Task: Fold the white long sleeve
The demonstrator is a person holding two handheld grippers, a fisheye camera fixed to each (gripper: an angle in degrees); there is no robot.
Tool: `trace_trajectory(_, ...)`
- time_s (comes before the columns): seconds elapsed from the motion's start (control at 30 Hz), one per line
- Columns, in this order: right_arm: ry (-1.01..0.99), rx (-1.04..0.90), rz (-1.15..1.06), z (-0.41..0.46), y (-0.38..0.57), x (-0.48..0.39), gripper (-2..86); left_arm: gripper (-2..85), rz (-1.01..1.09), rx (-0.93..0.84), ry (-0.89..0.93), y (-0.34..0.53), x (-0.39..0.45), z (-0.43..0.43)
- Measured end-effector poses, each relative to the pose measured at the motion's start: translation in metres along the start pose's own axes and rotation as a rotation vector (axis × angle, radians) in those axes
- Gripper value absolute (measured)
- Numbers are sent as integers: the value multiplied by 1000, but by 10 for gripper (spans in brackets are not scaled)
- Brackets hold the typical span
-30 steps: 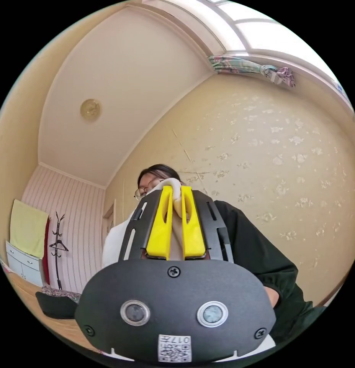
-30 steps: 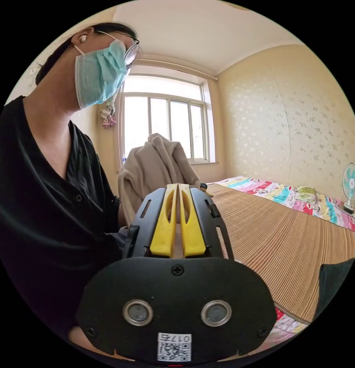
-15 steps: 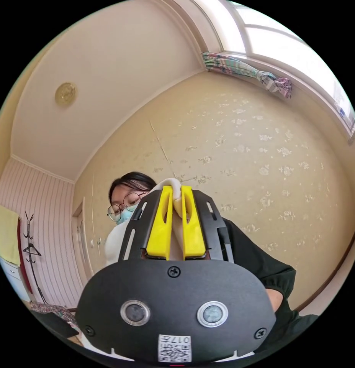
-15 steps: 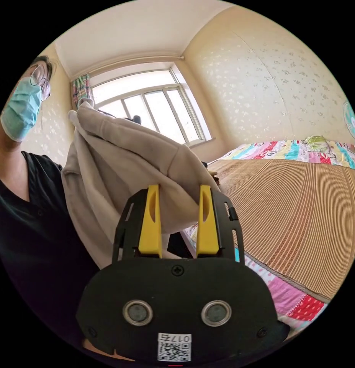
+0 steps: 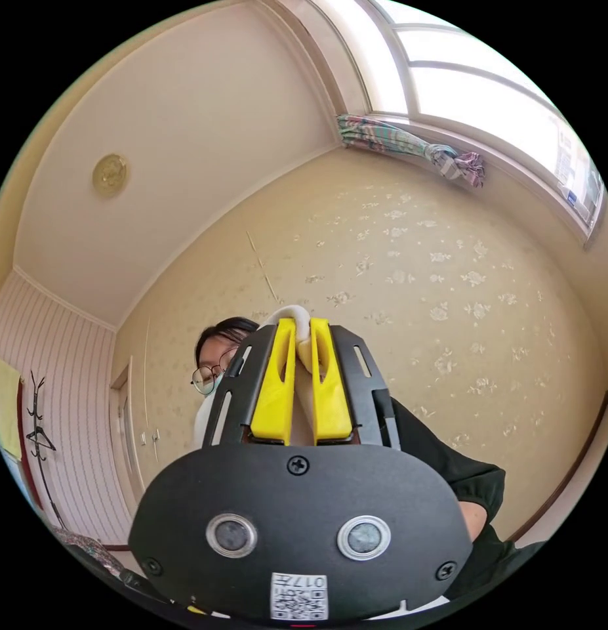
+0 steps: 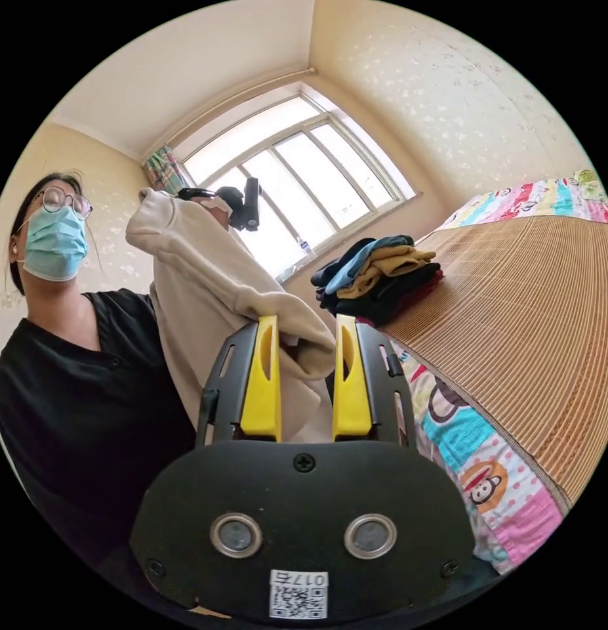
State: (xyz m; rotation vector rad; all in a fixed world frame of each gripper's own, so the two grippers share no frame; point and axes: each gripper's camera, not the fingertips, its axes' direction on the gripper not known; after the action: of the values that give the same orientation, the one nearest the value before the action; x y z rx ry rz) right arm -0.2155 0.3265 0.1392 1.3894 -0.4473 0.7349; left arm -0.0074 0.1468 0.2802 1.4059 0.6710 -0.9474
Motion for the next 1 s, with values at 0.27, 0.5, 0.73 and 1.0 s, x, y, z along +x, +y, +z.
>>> trace_trajectory(0.27, 182, 190, -162, -70, -34, -46, 31, 42, 39, 18, -69, -14, 5, 15)
trace_trajectory(0.5, 51, -7, -135, 10, -42, -19, 142, 42, 65, 57, 6, 14, -51, 39)
trace_trajectory(0.73, 146, 154, -54, -23, -55, -25, 50, 43, -14, -65, -190, -10, -80, 53)
trace_trajectory(1.0, 708, 464, -433, -185, -106, -235, 47, 40, -86, -521, -1246, -53, -38, 96)
